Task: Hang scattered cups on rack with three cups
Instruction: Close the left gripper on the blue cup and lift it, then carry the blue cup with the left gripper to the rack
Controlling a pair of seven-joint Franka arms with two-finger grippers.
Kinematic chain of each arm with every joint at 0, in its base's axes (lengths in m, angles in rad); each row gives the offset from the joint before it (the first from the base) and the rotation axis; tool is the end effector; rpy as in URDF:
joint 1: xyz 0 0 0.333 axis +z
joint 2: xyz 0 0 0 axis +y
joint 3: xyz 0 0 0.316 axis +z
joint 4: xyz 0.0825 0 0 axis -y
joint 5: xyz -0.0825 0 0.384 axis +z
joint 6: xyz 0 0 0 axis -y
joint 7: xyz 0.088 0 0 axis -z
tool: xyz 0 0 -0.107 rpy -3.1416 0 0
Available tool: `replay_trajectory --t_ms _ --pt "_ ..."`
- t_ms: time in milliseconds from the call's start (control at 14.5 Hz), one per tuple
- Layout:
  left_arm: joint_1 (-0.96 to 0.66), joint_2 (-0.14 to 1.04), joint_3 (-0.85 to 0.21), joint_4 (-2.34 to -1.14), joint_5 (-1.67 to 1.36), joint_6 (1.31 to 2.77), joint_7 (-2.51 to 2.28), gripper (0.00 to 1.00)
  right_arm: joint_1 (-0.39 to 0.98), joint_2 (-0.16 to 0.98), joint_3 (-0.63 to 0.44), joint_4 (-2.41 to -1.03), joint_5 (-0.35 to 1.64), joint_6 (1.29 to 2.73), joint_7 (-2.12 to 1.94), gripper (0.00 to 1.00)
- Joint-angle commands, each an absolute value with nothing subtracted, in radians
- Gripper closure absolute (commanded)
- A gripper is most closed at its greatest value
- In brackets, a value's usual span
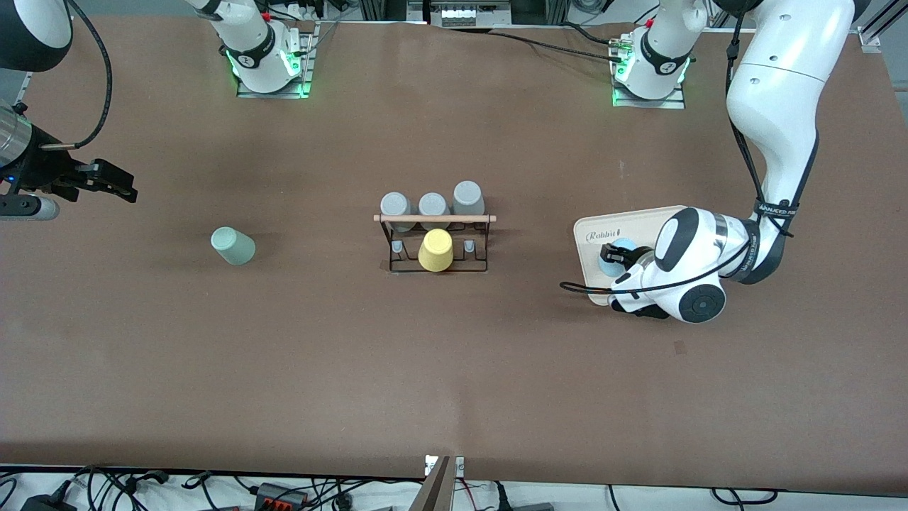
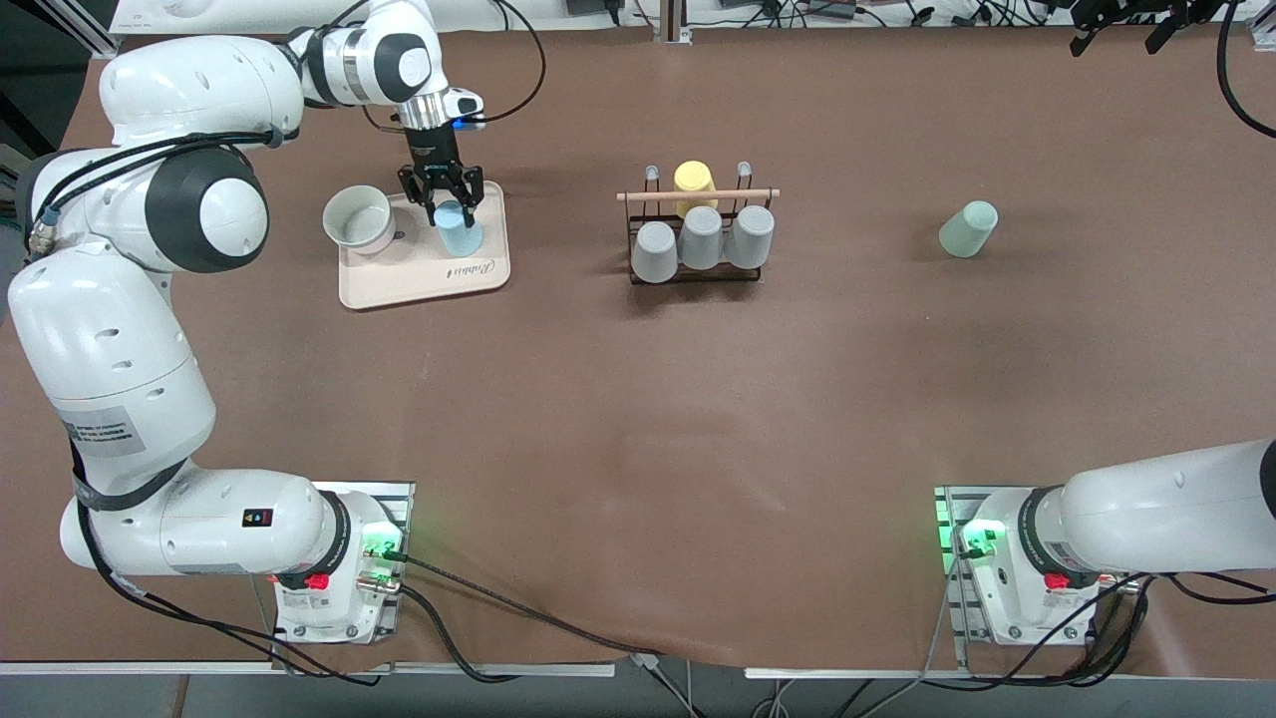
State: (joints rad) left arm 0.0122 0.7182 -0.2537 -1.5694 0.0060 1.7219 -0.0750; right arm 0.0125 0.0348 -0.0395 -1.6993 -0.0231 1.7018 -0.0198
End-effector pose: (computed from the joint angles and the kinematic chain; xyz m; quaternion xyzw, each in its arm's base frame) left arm 0.6188 -0.1349 0.2010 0.9568 -0.0743 -0.2779 0.0420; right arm 0.5700 -0.0173 0.5552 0.9998 -0.0019 -0.0164 0.0117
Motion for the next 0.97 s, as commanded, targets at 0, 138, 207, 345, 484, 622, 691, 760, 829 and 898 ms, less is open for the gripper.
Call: replay_trajectory --t_ms 0,138,207,345,484,622,691,760,829,898 --pt "0.014 0.703 -0.259 -1.559 0.014 1.718 -0.078 0.89 -0.002 0.04 -0.035 -1.692 -0.025 1.697 -0.025 0.0" --pt "0.009 0.681 -0.262 -1.496 -0.024 1.68 -0.081 0.92 0.003 0.054 -0.035 -1.69 -0.029 1.698 -0.025 0.0" --pt "-0.001 0.684 -0.262 -1.444 -0.056 1.627 -0.08 0.92 0.003 0.052 -0.035 -1.69 -0.029 1.698 -0.025 0.0" --pt "-0.034 0.692 -0.261 -1.34 -0.154 1.577 -0.09 0.98 0.003 0.052 -0.035 -1.689 -0.029 1.698 -0.025 0.0" --pt "-0.067 0.689 -0.259 -1.284 -0.248 1.559 -0.174 0.99 0.003 0.052 -0.035 -1.689 -0.028 1.698 -0.025 0.0" --pt "-0.089 0.689 -0.261 -1.231 -0.345 1.562 -0.379 0.99 0.006 0.052 -0.034 -1.69 -0.023 1.7 -0.032 0.0" --pt "-0.122 0.696 -0.259 -1.192 -0.382 1.569 -0.478 0.99 0.009 0.061 -0.034 -1.69 -0.025 1.704 -0.038 0.0" --pt "-0.149 0.718 -0.258 -1.171 -0.387 1.583 -0.558 0.99 0.011 0.063 -0.032 -1.69 -0.023 1.707 -0.038 0.0" --pt "-0.175 0.725 -0.259 -1.167 -0.388 1.61 -0.63 0.99 0.011 0.064 -0.032 -1.69 -0.023 1.707 -0.038 0.0" --pt "-0.193 0.723 -0.259 -1.166 -0.388 1.623 -0.684 0.99 0.011 0.064 -0.032 -1.689 -0.023 1.707 -0.038 0.0"
